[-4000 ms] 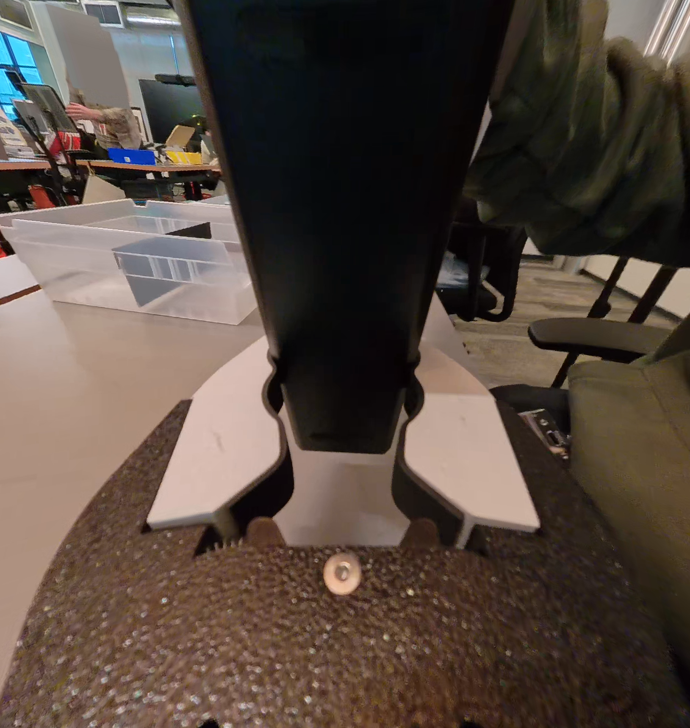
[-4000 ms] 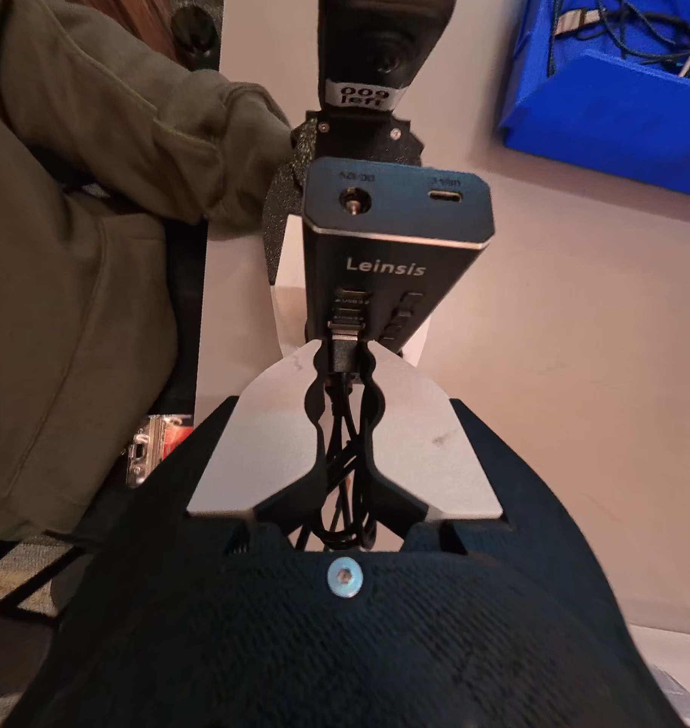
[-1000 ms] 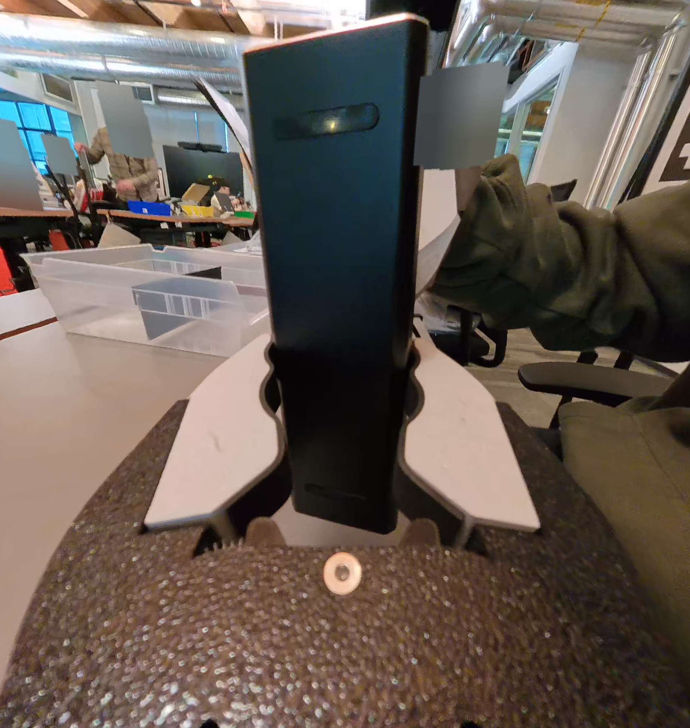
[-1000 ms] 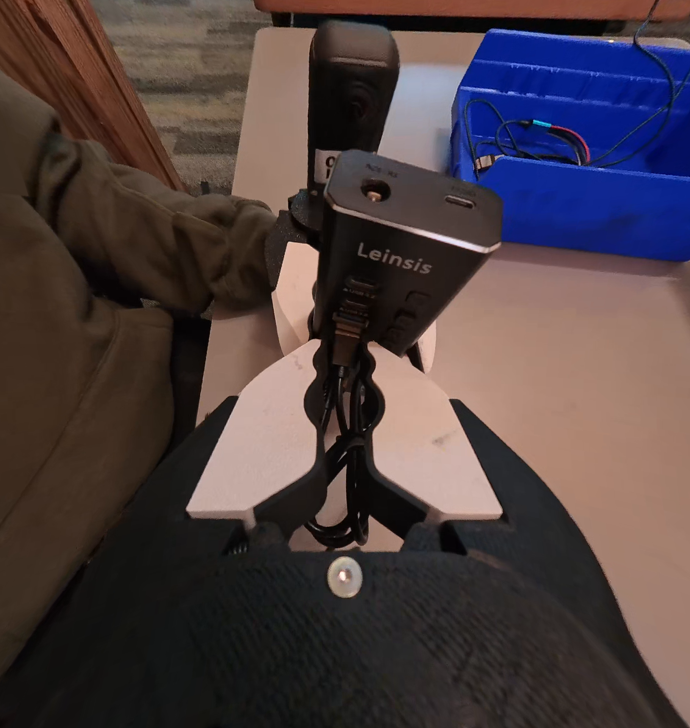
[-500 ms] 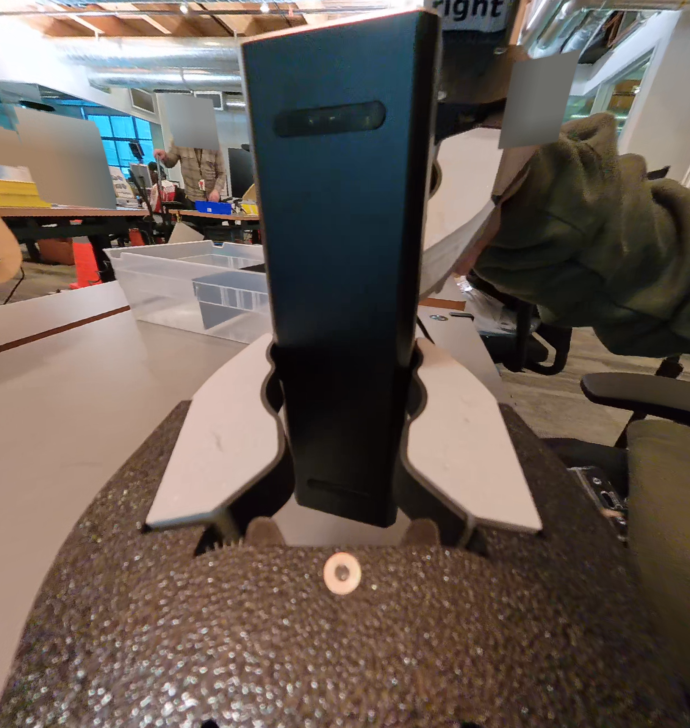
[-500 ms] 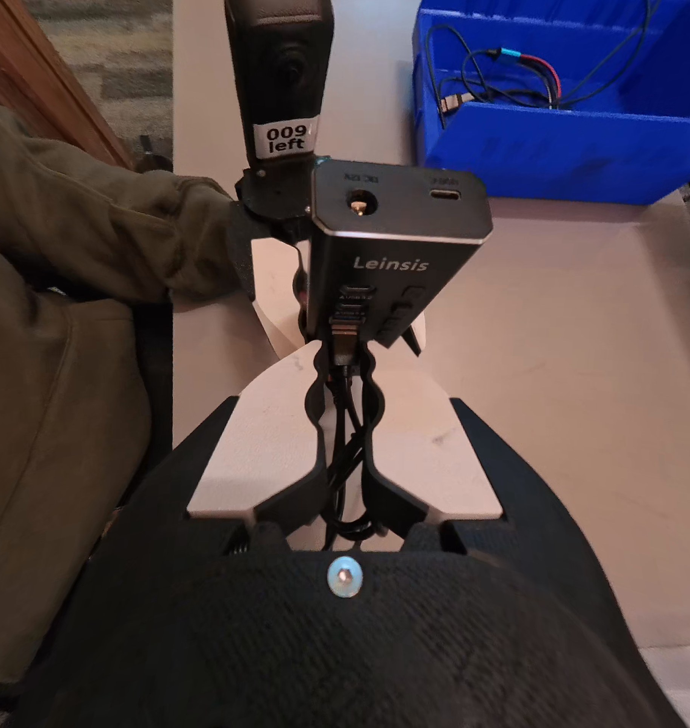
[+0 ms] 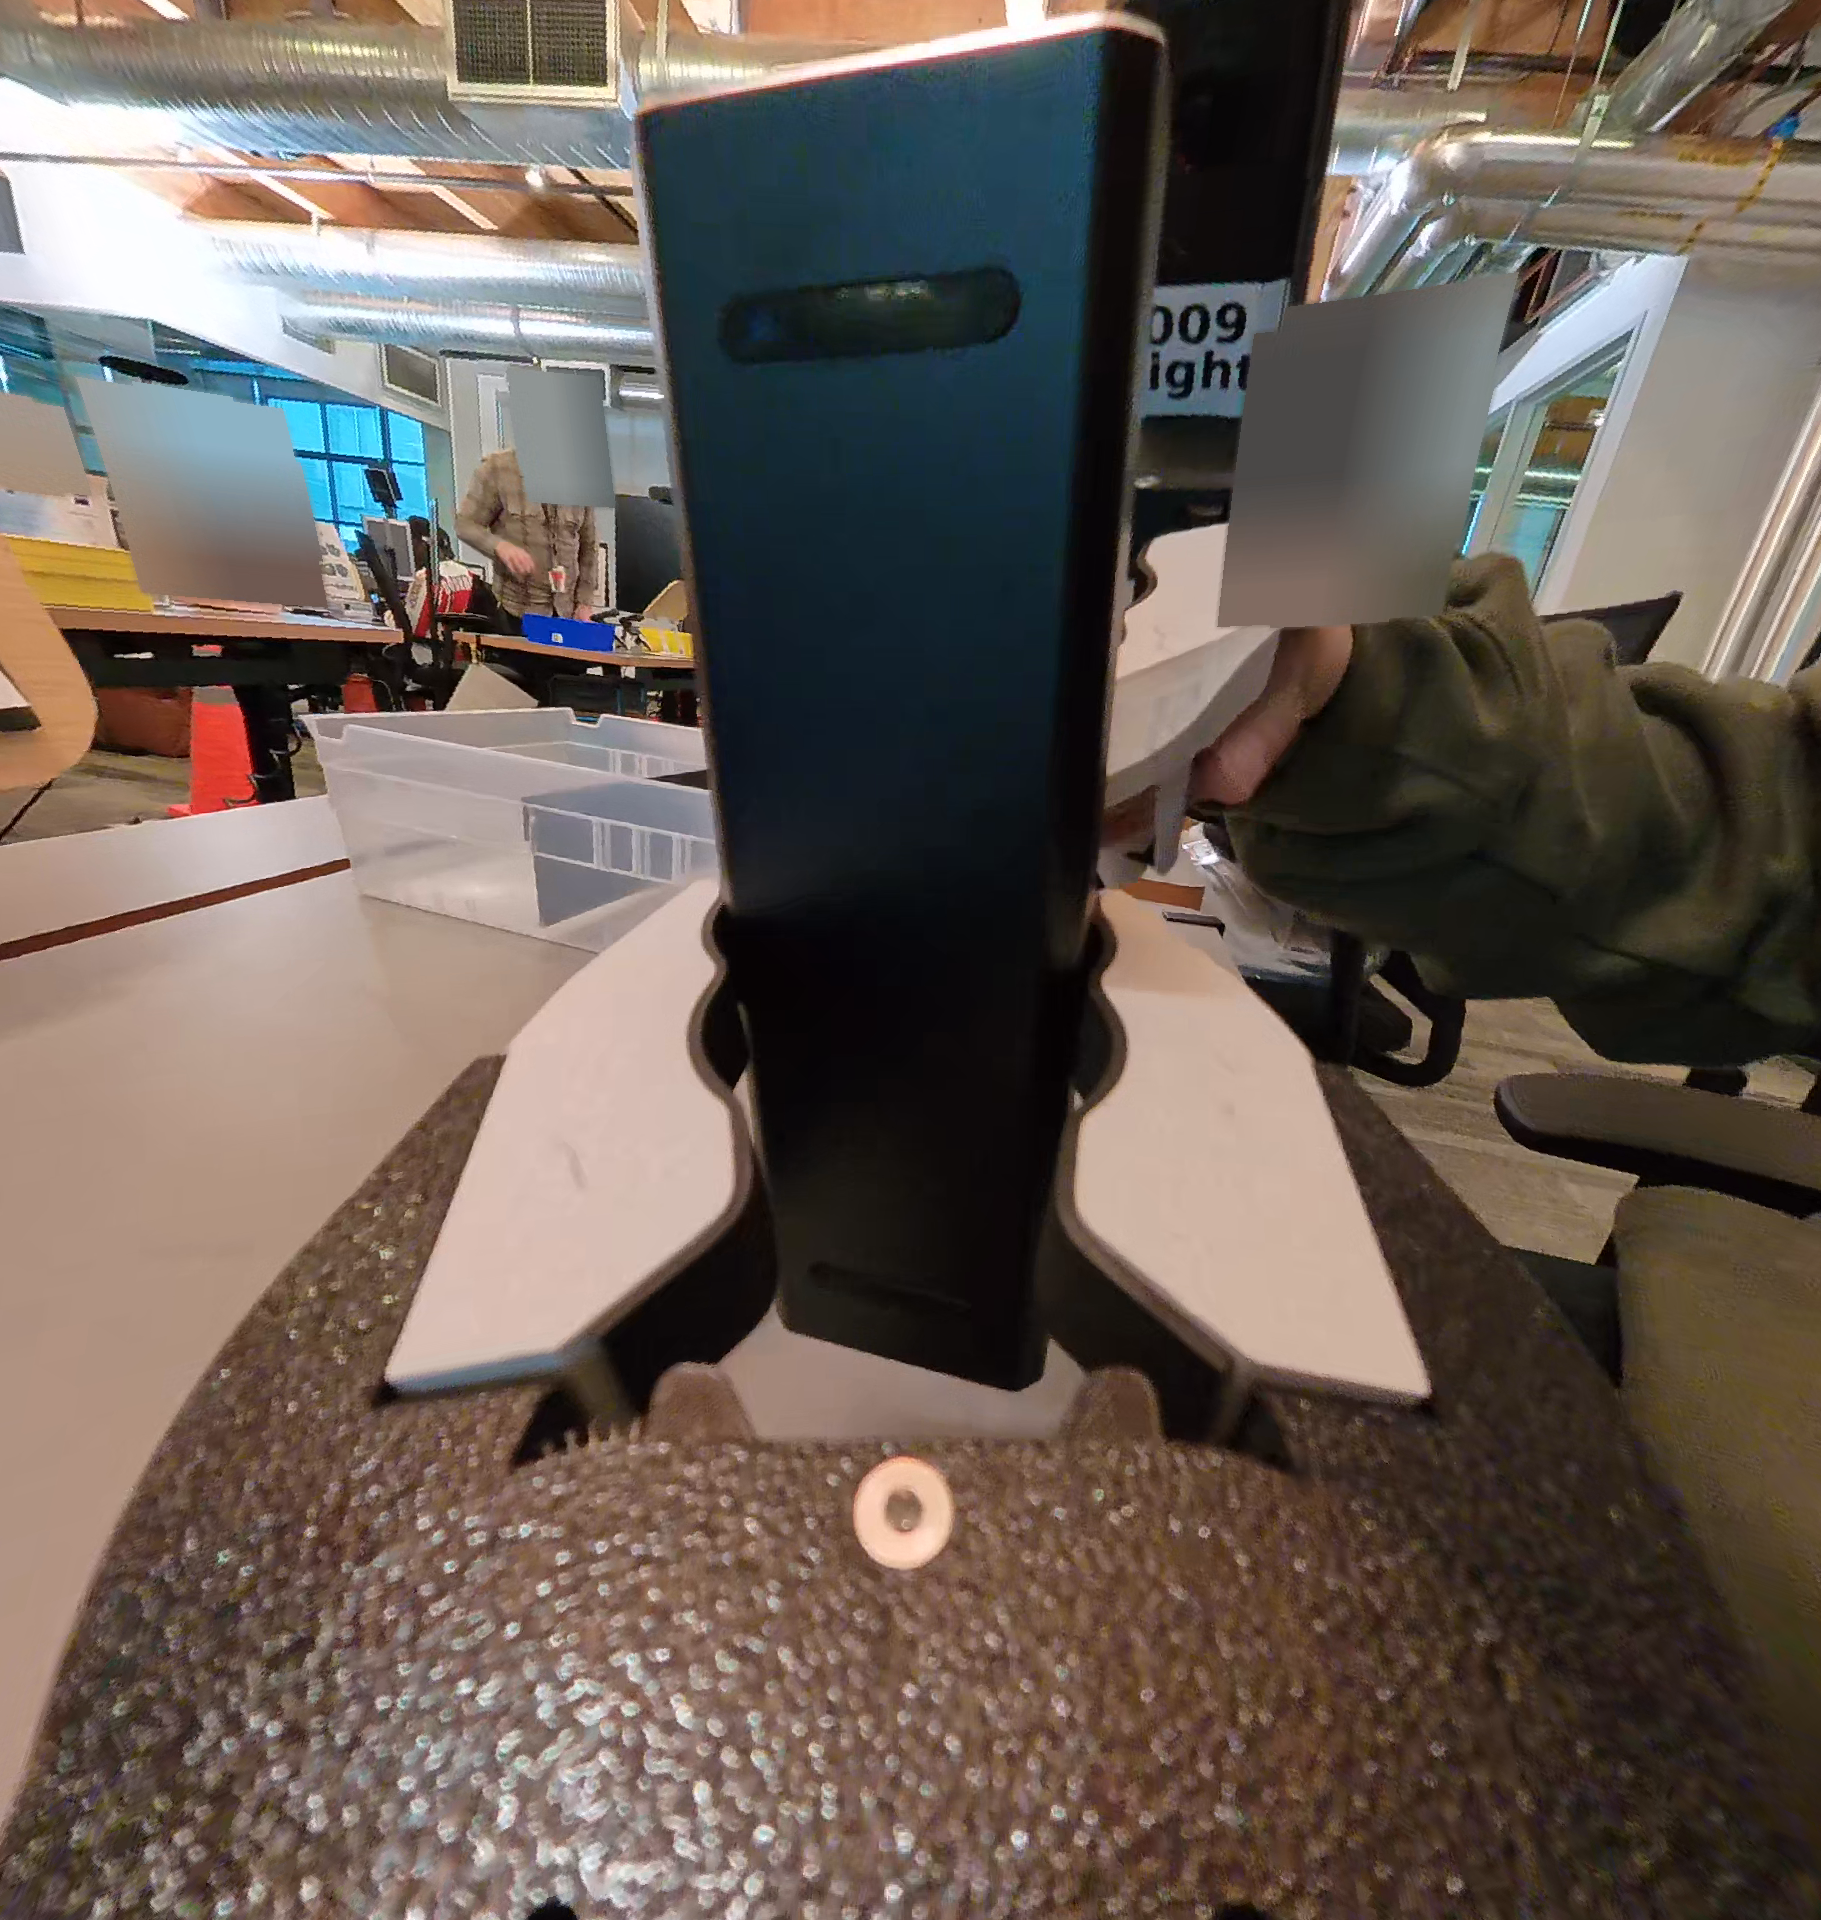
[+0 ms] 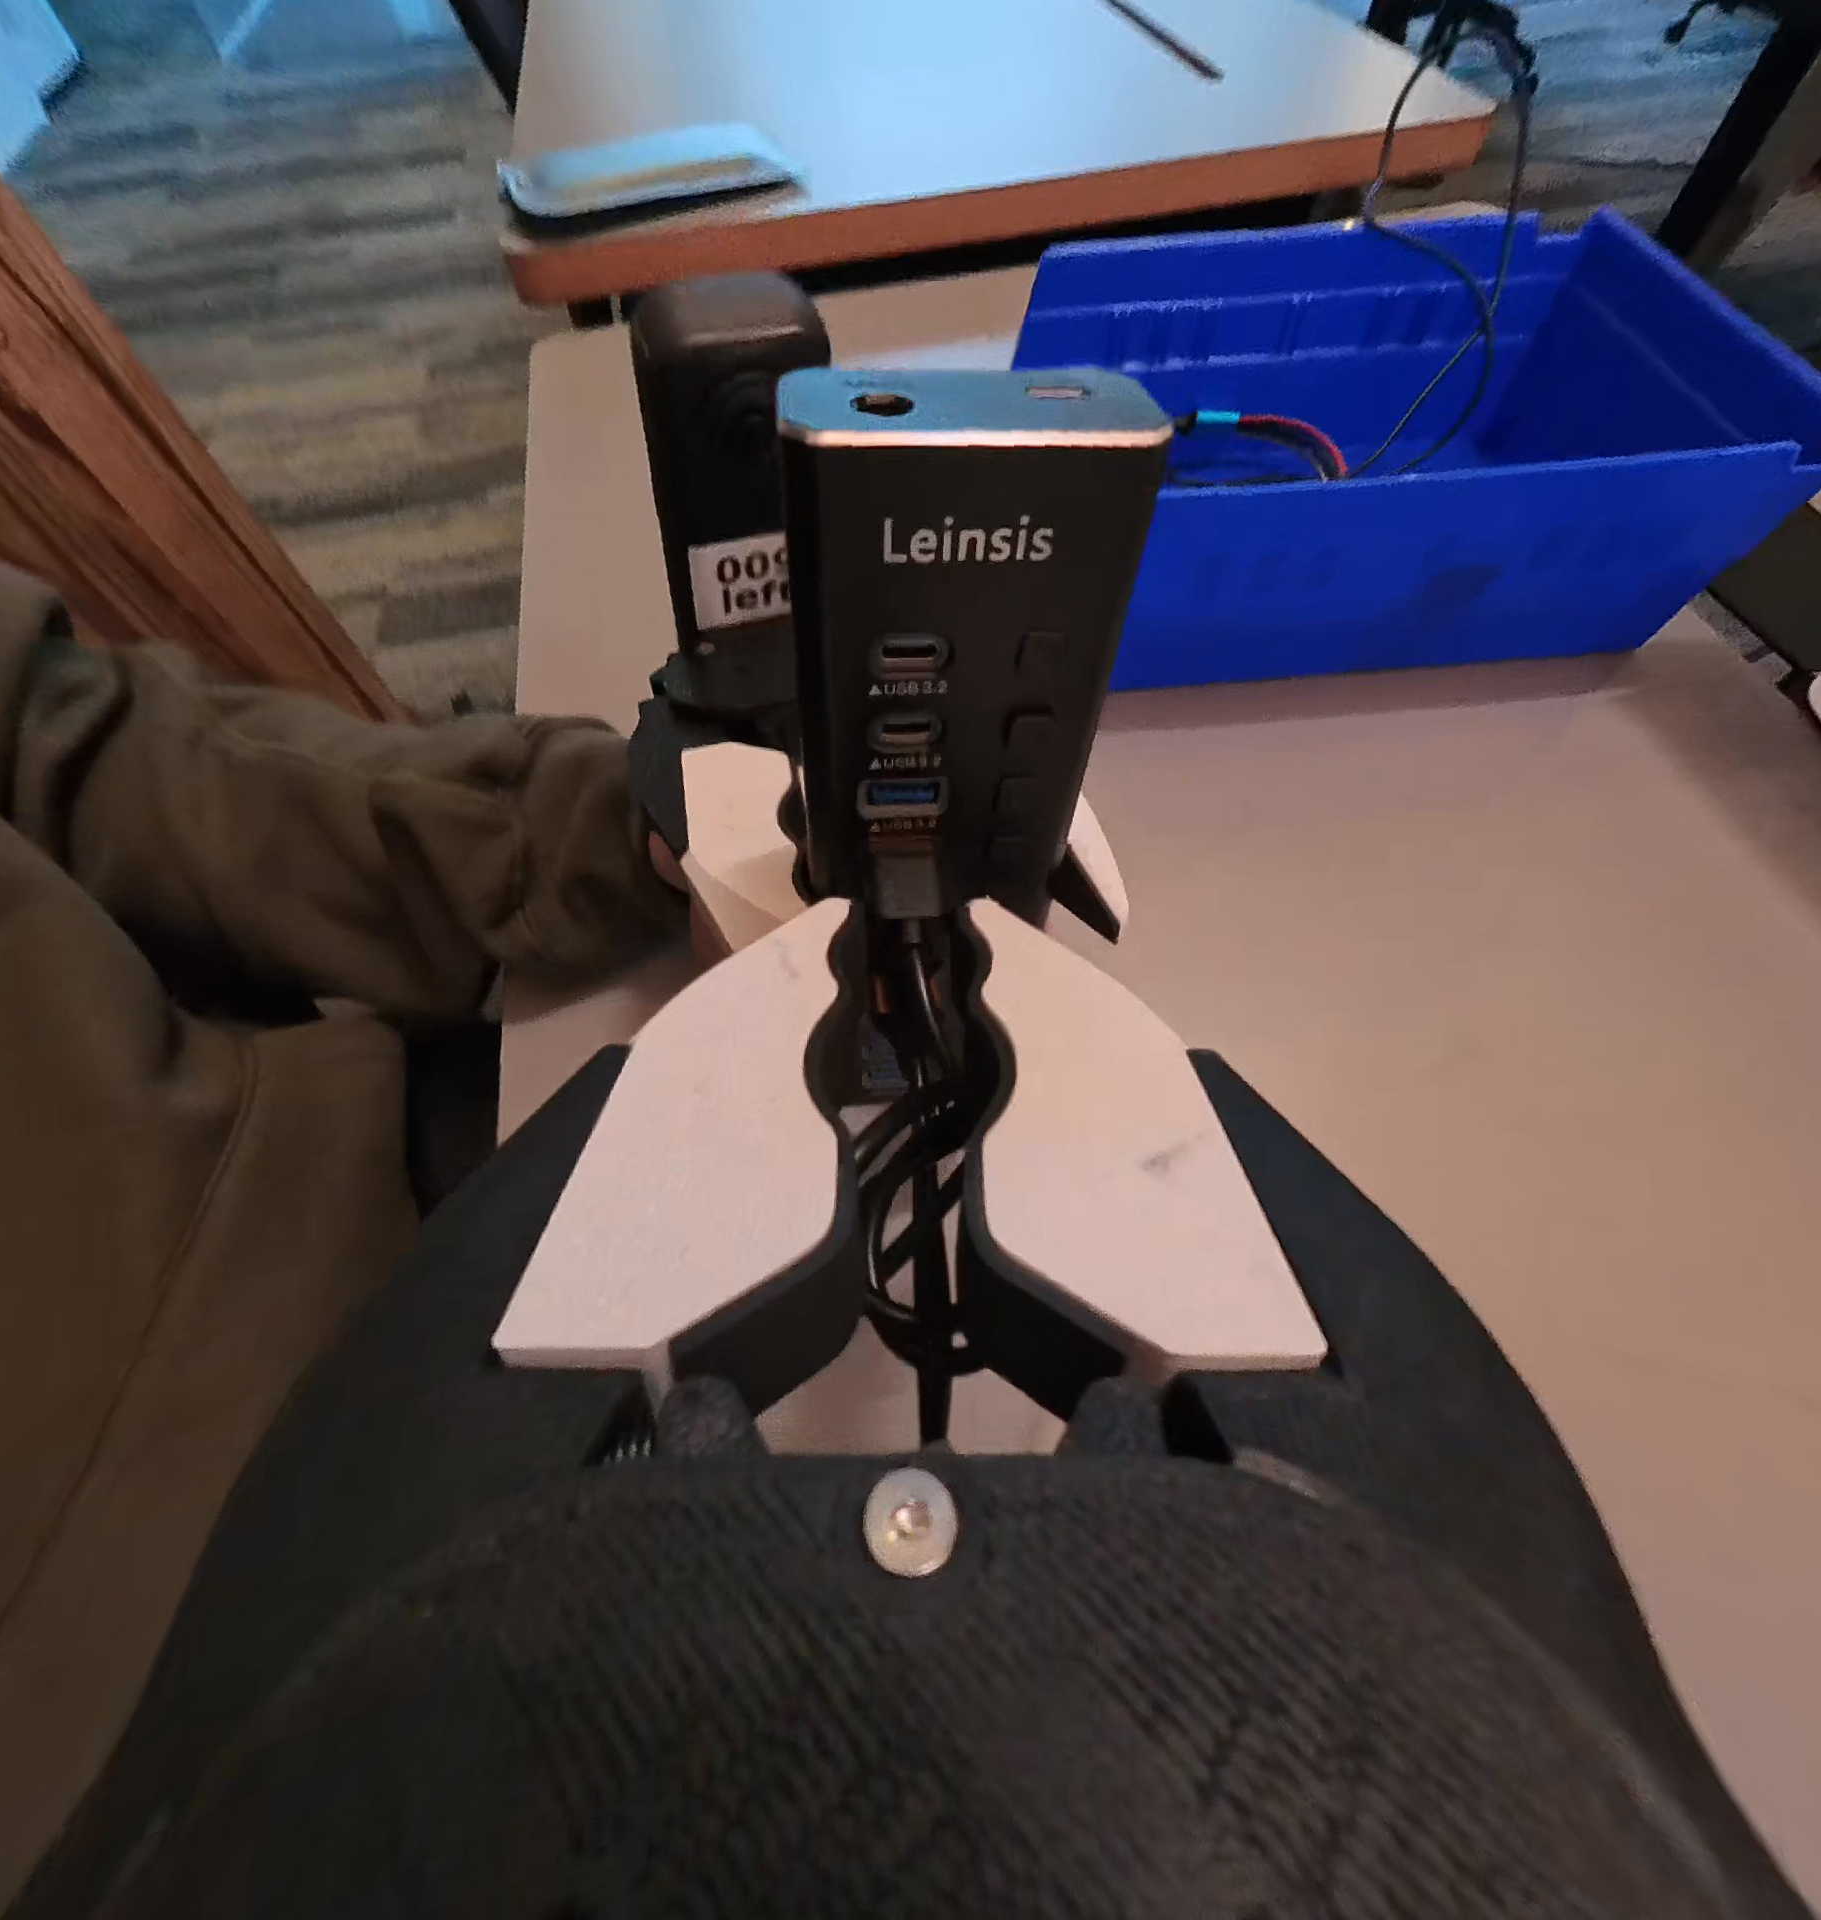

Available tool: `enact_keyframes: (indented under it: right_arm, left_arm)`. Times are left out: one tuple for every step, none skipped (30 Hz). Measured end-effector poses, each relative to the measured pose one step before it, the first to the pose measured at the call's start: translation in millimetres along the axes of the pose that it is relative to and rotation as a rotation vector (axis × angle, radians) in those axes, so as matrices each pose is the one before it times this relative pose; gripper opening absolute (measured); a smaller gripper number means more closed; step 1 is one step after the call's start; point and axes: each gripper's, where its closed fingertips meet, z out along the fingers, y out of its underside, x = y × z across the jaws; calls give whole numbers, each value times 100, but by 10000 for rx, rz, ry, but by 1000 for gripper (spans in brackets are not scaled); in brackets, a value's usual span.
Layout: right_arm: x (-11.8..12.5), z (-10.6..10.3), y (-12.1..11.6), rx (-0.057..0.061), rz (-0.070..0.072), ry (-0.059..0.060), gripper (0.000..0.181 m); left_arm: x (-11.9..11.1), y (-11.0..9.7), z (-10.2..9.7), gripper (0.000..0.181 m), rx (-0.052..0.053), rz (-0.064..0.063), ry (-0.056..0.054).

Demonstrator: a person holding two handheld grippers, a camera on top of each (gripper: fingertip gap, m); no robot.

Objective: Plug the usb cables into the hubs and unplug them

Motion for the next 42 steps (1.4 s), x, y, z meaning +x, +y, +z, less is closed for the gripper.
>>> enact_keyframes:
  right_arm:
    - [-36, 111, -284, 324, 158, 4, 15]
    - [-37, 84, -110, 200, 122, -25, 16]
    - [3, 34, -102, 175, 146, -17, 15]
    - [17, 52, -80, 132, 156, 7, 15]
    - [7, 79, -101, 155, 130, 22, 15]
    - [-5, 70, -89, 142, 149, 5, 15]
    - [22, 39, -16, 17, 120, -7, 15]
    - [4, -34, 40, -128, -41, -3, 15]
    - [-45, -117, -7, -221, -122, -16, 15]
    - [-108, -157, -95, -262, -94, -47, 15]
    - [-1, -106, -70, -251, -119, 13, 15]
    - [39, -40, -9, -201, -159, 37, 15]
    - [-15, 17, 111, -200, -146, -10, 15]
    - [4, 7, 113, -145, -113, -8, 15]
    - [41, -14, 145, -124, -59, 17, 15]
    - [-39, -49, 186, -127, -38, -61, 15]
    - [26, -38, 210, -136, -155, 61, 15]
    - [-45, -46, 273, -217, -187, 69, 15]
    - [-16, -62, 180, -161, -117, 119, 15]
    - [-47, -72, 17, -8, -116, 135, 15]
    - [-71, -42, -12, 43, 20, 82, 15]
    - [37, 17, 98, -3, 57, 103, 14]
    - [-108, 17, 132, 12, 96, -66, 15]
    - [94, -124, 280, -75, 233, -33, 15]
    - [906, -720, 822, -395, 13, 421, 15]
    - [1359, -1352, 201, 183, 39, 603, 14]
    - [1160, -1541, 131, 293, 342, 281, 14]
    - [1043, -1508, -116, 440, 280, 184, 14]
    - [927, -1401, -378, 511, 15, 214, 14]
    - [929, -1319, -452, 409, 43, 307, 14]
    - [1190, -1243, -461, 217, 140, 517, 14]
    - [1243, -1192, -629, 211, -111, 587, 14]
    - [1214, -1132, -739, 226, -266, 548, 15]
    - [1308, -1036, -613, 108, -249, 509, 15]
    - [1627, -928, -417, -8, -232, 628, 15]
    - [1755, -837, -308, -54, -170, 654, 14]
    - [1443, -661, -125, -169, -65, 375, 14]
    - [1253, -471, 4, -189, -54, 239, 14]
    - [1405, -247, 259, -219, -67, 334, 14]
    - [1500, 74, 847, -429, 1, 357, 14]
    - [1358, 433, 1390, -626, 87, 275, 15]
    - [1275, 762, 1448, -522, 94, 342, 14]
  left_arm:
    - [36, -2, 7, 61, 15, -28, 25]
    - [61, -54, 38, 61, 63, -47, 24]
    - [-5, -98, -32, 61, 99, -62, 6]
    - [-24, -96, -43, 61, 76, -84, 20]
    - [-31, -85, -56, 61, 69, -50, 6]
    - [-33, -107, -64, 61, 70, -23, -5]
    - [-56, -58, -51, 61, 38, 10, -43]
    - [-28, 19, -12, 61, -1, 39, -48]
    - [22, -32, 47, 61, 24, 72, -55]
    - [116, -81, 69, 61, 49, 19, 20]
    - [73, -82, 58, 61, 37, 8, 7]
    - [-42, -54, 36, 61, 18, 2, -57]
    - [4, 21, -27, 61, -20, 11, 20]
    - [-22, 50, -34, 61, -35, 58, -23]
    - [-56, 71, -15, 61, -67, 49, -51]
    - [69, 134, 21, 61, -83, 26, 35]
    - [-10, 132, 38, 61, -58, 29, -16]
    - [64, 194, 42, 61, -102, 26, 55]
    - [69, 160, 56, 61, -89, 23, 34]
    - [57, 19, 44, 61, 14, 19, 2]
    - [93, -49, 3, 61, 15, 10, 53]
    - [-80, 5, -9, 61, -52, 95, -103]
    - [72, 62, -32, 61, -60, 27, 53]
    - [-69, 20, -138, 61, 43, -43, -7]
    - [-708, -361, -541, 61, 329, -273, -302]
    - [-974, -900, -1085, 61, 622, -525, -173]
    - [-990, -1163, -1223, 61, 553, -197, -244]
    - [-580, -1031, -892, 61, 188, 264, -233]
    - [-48, -771, -456, 61, -29, 359, -62]
    - [223, -610, -135, 61, 3, 201, 39]
    - [241, -481, 10, 61, 59, 111, 49]
    - [206, -223, 60, 61, -33, 103, 81]
    - [137, -22, 66, 61, -141, 143, 70]
    - [58, 77, 58, 61, -162, 142, 21]
    - [116, 99, 41, 61, -99, 46, 80]
    - [188, -1, 42, 61, 33, -16, 108]
    - [206, -101, 63, 61, 137, -24, 108]
    - [203, -78, 89, 61, 104, -66, 127]
    - [137, 63, 95, 61, -11, -53, 94]
    - [57, 175, 109, 61, -91, 6, 40]
    - [2, 239, 97, 61, -109, 7, 12]
    - [-34, 239, 96, 61, -84, -18, -21]
